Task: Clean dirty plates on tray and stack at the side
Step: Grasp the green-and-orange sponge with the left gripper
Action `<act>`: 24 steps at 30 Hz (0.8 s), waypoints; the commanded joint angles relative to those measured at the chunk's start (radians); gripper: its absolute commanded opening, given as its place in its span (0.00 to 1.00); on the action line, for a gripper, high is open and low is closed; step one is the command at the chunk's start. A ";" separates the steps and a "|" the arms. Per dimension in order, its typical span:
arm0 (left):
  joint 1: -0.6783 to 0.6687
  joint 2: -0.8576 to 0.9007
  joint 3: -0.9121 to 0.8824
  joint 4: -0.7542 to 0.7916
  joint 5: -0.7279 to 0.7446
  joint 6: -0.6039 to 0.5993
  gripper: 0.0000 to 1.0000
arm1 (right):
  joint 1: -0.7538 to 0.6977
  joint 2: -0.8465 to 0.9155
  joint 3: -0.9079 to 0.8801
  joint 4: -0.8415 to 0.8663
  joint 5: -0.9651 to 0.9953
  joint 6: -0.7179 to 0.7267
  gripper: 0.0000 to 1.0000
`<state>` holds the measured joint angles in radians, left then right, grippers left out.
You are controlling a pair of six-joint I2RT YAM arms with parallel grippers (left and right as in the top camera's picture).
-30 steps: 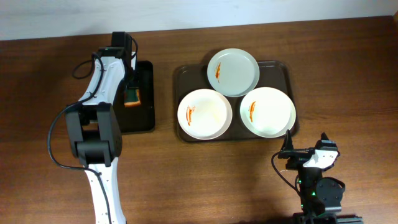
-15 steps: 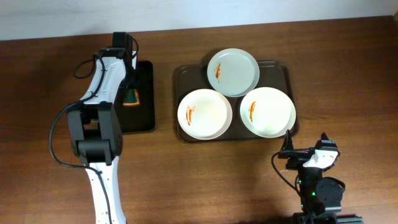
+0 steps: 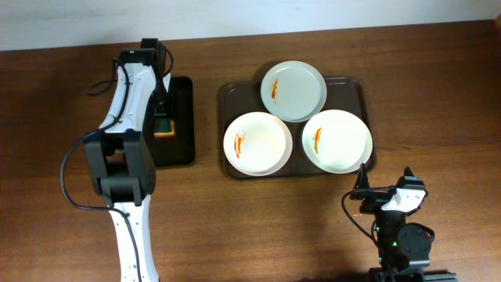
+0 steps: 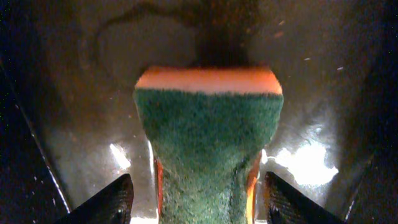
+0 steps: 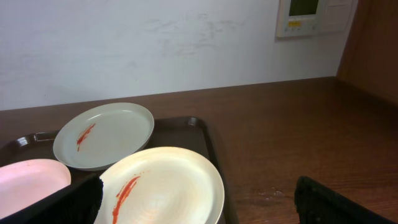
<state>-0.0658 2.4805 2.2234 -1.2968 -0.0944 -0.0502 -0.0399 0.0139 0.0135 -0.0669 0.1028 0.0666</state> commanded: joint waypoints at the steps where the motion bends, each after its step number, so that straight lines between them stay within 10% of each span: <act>1: 0.003 0.035 -0.023 0.023 0.003 -0.002 0.70 | -0.006 -0.007 -0.008 -0.005 -0.002 -0.007 0.98; 10: 0.003 0.040 -0.098 0.079 0.053 -0.001 0.56 | -0.006 -0.007 -0.008 -0.005 -0.002 -0.007 0.98; 15: 0.003 0.038 -0.092 0.073 0.045 -0.002 0.00 | -0.006 -0.007 -0.008 -0.005 -0.002 -0.007 0.98; 24: 0.003 0.015 0.284 -0.142 0.055 -0.004 0.00 | -0.006 -0.007 -0.008 -0.005 -0.002 -0.007 0.98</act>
<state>-0.0658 2.5004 2.3795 -1.3979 -0.0380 -0.0494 -0.0399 0.0139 0.0135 -0.0669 0.1028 0.0666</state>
